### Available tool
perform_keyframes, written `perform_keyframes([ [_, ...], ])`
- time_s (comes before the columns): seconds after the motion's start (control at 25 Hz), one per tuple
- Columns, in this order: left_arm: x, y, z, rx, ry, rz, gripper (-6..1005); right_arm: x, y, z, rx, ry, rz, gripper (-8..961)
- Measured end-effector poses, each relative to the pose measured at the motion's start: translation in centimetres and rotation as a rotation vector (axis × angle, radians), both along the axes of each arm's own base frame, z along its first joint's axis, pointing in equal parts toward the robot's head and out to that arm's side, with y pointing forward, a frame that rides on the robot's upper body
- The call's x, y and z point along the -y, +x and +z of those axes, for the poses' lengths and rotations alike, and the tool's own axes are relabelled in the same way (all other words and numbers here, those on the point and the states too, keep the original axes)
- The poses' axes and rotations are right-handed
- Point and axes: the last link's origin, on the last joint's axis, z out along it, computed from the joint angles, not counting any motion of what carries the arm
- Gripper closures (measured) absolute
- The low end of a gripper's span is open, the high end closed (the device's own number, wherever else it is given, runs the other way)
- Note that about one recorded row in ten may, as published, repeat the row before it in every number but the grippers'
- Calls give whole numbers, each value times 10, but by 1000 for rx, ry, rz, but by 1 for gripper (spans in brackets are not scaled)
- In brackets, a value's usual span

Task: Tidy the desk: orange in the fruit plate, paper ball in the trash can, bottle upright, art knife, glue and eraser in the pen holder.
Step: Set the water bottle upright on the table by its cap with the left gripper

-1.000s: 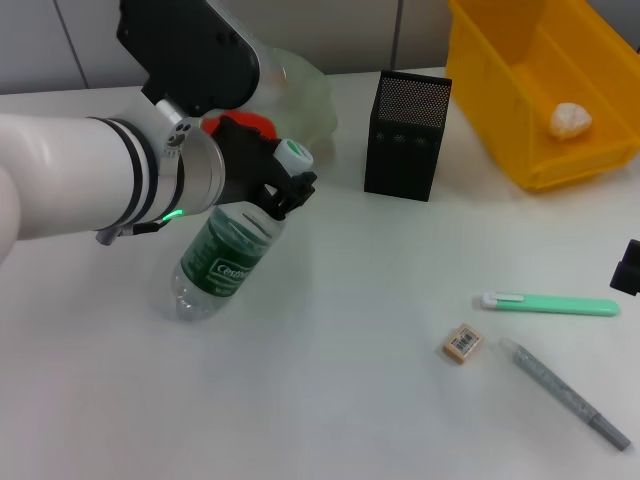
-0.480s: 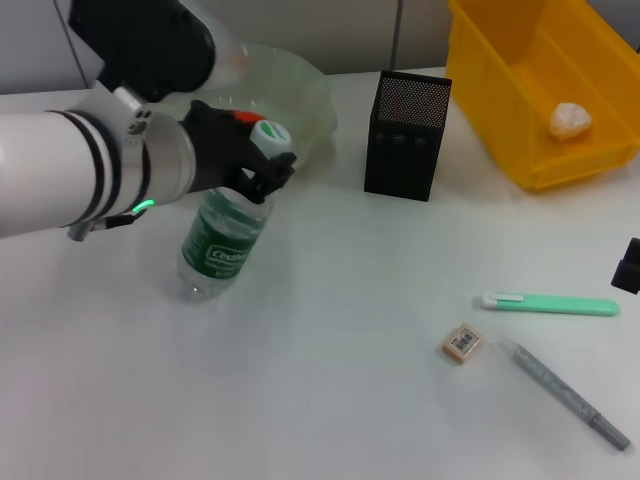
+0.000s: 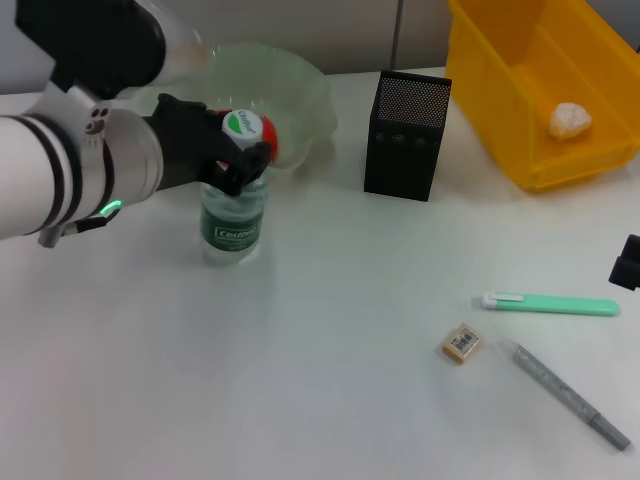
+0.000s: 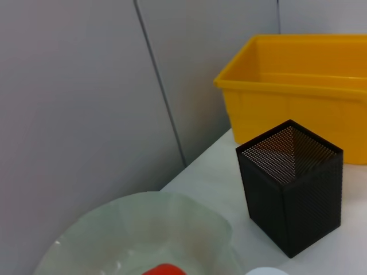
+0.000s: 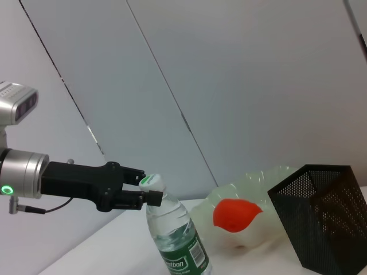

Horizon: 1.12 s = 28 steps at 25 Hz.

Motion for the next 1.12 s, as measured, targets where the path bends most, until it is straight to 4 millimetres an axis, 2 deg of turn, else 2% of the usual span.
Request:
perform_keyframes([
  [1.12, 10, -15, 11, 17, 23, 49, 554, -3, -2, 0, -1, 1, 9, 427],
])
